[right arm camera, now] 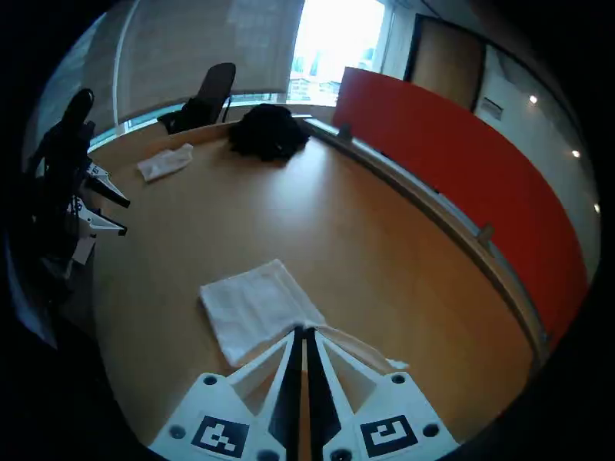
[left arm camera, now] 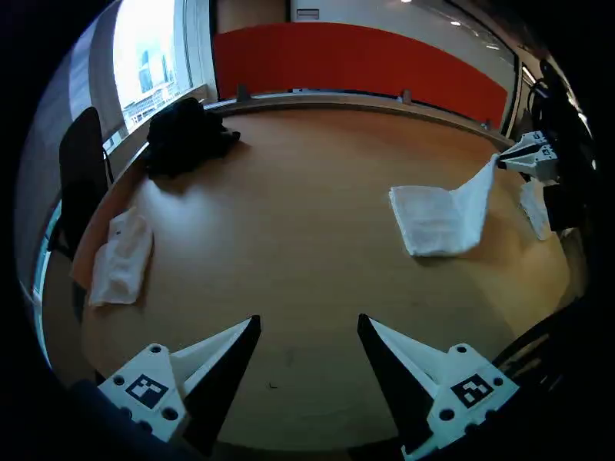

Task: Fold towel

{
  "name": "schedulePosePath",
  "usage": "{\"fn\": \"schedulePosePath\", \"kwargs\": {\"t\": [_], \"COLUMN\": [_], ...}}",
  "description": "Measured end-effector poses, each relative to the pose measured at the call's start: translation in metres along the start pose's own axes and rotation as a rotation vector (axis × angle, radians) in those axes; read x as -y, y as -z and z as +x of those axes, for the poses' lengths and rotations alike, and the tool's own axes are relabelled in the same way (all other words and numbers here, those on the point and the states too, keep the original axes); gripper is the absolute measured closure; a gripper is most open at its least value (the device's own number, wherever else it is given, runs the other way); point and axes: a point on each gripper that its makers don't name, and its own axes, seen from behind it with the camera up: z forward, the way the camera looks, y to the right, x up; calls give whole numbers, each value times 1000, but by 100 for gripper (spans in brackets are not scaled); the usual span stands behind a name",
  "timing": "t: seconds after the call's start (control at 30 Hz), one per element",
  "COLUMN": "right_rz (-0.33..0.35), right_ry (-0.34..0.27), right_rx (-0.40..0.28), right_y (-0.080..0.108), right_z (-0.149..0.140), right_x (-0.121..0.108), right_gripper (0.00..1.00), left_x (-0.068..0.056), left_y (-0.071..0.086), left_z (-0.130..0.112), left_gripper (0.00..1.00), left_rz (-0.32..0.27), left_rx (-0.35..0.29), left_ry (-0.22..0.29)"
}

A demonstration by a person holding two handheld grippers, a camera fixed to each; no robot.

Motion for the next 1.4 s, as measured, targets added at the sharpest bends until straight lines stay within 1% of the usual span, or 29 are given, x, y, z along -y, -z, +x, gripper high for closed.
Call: {"fn": "schedulePosePath", "kwargs": {"t": [0.17, 0.4, 0.67, 0.87, 1.1, 1.3, 1.4], "right_rz": [45, 99, 158, 190, 207, 217, 228], "right_ry": [30, 59, 88, 112, 113, 111, 114], "right_rx": [-11, -14, -7, 15, 41, 47, 49], "right_y": [-14, -30, -52, -66, -76, -78, -78], "right_z": [16, 29, 39, 37, 28, 27, 26], "right_x": [15, 33, 56, 69, 74, 77, 81], "right_gripper": [96, 96, 96, 96, 96, 96, 94], "left_x": [3, 10, 23, 33, 39, 40, 40], "left_y": [5, 11, 20, 26, 29, 27, 26], "left_z": [-5, -10, -17, -23, -29, -31, -30], "left_gripper": [6, 6, 6, 6, 6, 6, 6], "left_rz": [9, 25, 50, 72, 85, 86, 86], "left_rx": [3, 5, 12, 14, 20, 24, 26], "left_ry": [16, 27, 56, 76, 94, 99, 97]}}
